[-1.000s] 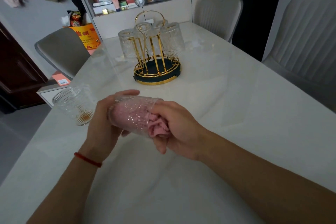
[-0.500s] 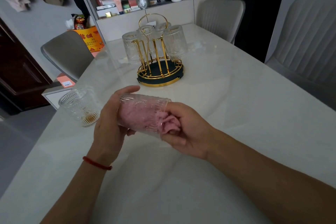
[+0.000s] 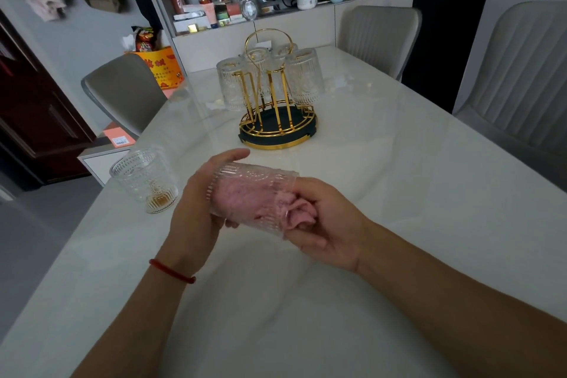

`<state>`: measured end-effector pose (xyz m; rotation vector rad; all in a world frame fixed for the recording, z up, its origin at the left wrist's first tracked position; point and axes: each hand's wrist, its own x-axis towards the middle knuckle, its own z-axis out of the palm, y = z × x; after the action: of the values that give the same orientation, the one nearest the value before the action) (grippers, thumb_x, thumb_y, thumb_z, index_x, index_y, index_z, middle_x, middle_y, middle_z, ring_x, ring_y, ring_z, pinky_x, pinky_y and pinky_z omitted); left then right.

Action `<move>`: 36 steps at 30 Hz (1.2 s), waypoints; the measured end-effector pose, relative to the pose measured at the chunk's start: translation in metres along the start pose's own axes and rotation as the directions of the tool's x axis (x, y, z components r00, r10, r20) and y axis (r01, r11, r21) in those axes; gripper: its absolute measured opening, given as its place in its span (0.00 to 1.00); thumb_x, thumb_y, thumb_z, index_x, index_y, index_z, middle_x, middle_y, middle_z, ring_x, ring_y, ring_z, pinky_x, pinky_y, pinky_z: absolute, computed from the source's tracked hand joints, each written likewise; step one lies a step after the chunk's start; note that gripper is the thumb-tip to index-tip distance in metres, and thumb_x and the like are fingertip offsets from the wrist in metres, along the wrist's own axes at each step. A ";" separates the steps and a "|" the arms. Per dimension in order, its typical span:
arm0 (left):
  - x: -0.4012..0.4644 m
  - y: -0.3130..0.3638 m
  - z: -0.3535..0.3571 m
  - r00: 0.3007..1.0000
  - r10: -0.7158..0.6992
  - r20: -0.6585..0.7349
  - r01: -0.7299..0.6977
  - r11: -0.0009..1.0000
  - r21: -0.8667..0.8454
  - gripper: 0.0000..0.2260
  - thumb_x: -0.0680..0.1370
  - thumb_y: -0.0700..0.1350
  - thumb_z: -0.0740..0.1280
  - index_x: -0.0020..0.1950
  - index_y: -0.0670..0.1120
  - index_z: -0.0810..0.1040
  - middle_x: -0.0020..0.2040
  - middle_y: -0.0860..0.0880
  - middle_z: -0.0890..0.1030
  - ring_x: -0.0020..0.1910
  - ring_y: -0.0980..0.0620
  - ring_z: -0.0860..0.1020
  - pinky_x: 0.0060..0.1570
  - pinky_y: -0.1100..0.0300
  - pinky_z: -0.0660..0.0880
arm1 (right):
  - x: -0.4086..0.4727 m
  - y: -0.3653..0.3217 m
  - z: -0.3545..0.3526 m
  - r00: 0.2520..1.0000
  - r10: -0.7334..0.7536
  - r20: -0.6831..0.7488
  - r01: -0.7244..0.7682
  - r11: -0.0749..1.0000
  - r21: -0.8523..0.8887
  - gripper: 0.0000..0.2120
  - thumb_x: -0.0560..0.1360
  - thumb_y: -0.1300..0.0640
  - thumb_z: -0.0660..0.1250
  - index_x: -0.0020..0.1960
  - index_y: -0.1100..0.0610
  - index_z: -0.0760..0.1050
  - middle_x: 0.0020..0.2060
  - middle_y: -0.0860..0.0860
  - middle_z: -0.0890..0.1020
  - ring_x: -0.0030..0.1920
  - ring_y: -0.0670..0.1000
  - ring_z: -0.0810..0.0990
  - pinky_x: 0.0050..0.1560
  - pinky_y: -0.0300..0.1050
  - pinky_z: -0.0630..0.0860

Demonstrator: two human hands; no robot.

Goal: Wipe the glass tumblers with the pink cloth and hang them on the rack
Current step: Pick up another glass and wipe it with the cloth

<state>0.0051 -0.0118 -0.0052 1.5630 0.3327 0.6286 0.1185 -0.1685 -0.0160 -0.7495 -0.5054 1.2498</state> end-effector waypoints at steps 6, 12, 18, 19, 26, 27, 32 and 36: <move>-0.002 0.000 0.006 0.940 -0.321 -0.114 0.335 0.932 0.141 0.18 0.82 0.54 0.57 0.51 0.52 0.87 0.36 0.40 0.77 0.21 0.49 0.66 0.27 0.65 0.60 | -0.005 0.000 0.008 0.987 -0.122 -0.100 0.028 0.759 -0.650 0.11 0.84 0.63 0.58 0.43 0.61 0.72 0.29 0.56 0.70 0.21 0.45 0.67 0.17 0.35 0.62; -0.010 -0.002 0.014 0.958 0.181 -0.223 -0.125 0.962 0.242 0.18 0.82 0.53 0.53 0.52 0.57 0.83 0.42 0.51 0.79 0.34 0.51 0.72 0.25 0.62 0.67 | 0.005 0.012 0.003 0.999 0.003 -0.050 0.000 0.998 0.059 0.05 0.80 0.63 0.61 0.56 0.60 0.70 0.36 0.54 0.70 0.21 0.43 0.67 0.14 0.33 0.58; 0.004 -0.003 -0.001 0.951 -0.308 -0.017 0.309 0.950 0.050 0.25 0.83 0.56 0.52 0.51 0.44 0.84 0.30 0.42 0.72 0.24 0.47 0.66 0.28 0.64 0.62 | -0.001 -0.003 0.002 0.979 -0.100 -0.178 0.029 0.932 -0.361 0.06 0.82 0.65 0.58 0.48 0.62 0.72 0.27 0.53 0.71 0.20 0.46 0.65 0.19 0.35 0.53; 0.005 -0.005 -0.002 0.929 -0.367 -0.042 0.369 0.927 0.071 0.26 0.83 0.59 0.52 0.49 0.42 0.81 0.27 0.43 0.67 0.21 0.49 0.62 0.26 0.66 0.59 | -0.003 -0.004 0.002 0.975 -0.114 -0.190 0.018 0.896 -0.443 0.08 0.82 0.65 0.59 0.45 0.60 0.71 0.26 0.53 0.71 0.21 0.47 0.64 0.20 0.35 0.53; -0.008 -0.003 0.015 0.977 0.136 -0.162 -0.098 0.970 0.222 0.22 0.88 0.54 0.48 0.53 0.55 0.83 0.42 0.47 0.78 0.33 0.47 0.72 0.25 0.60 0.68 | -0.003 0.001 0.001 1.000 0.015 -0.025 -0.014 0.999 0.047 0.11 0.80 0.62 0.62 0.61 0.63 0.74 0.36 0.53 0.75 0.21 0.43 0.70 0.14 0.32 0.59; -0.008 -0.001 0.015 0.972 0.178 -0.154 -0.139 0.962 0.233 0.22 0.88 0.55 0.48 0.54 0.56 0.83 0.43 0.50 0.79 0.35 0.49 0.74 0.25 0.60 0.70 | -0.003 0.000 0.001 1.000 0.021 0.001 -0.021 0.996 0.089 0.12 0.79 0.61 0.62 0.62 0.62 0.73 0.37 0.54 0.75 0.21 0.43 0.70 0.14 0.32 0.57; 0.001 0.007 0.007 0.979 -0.201 0.035 0.201 0.980 0.000 0.22 0.84 0.53 0.50 0.58 0.47 0.83 0.43 0.40 0.81 0.29 0.45 0.71 0.27 0.62 0.66 | -0.007 -0.014 0.002 0.984 -0.095 -0.150 0.026 0.914 -0.404 0.08 0.84 0.63 0.59 0.47 0.61 0.73 0.23 0.48 0.72 0.18 0.42 0.65 0.17 0.32 0.58; 0.004 -0.010 0.010 0.914 -0.363 -0.182 0.383 0.919 0.094 0.21 0.84 0.58 0.59 0.46 0.45 0.84 0.31 0.41 0.74 0.22 0.48 0.64 0.28 0.64 0.60 | -0.010 -0.006 0.009 0.986 -0.083 -0.144 -0.028 0.771 -0.637 0.15 0.83 0.63 0.61 0.38 0.57 0.70 0.22 0.49 0.73 0.20 0.45 0.65 0.20 0.32 0.57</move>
<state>0.0161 -0.0166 -0.0145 1.5170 0.7891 0.4386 0.1133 -0.1764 -0.0051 -1.4068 -0.8198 0.9656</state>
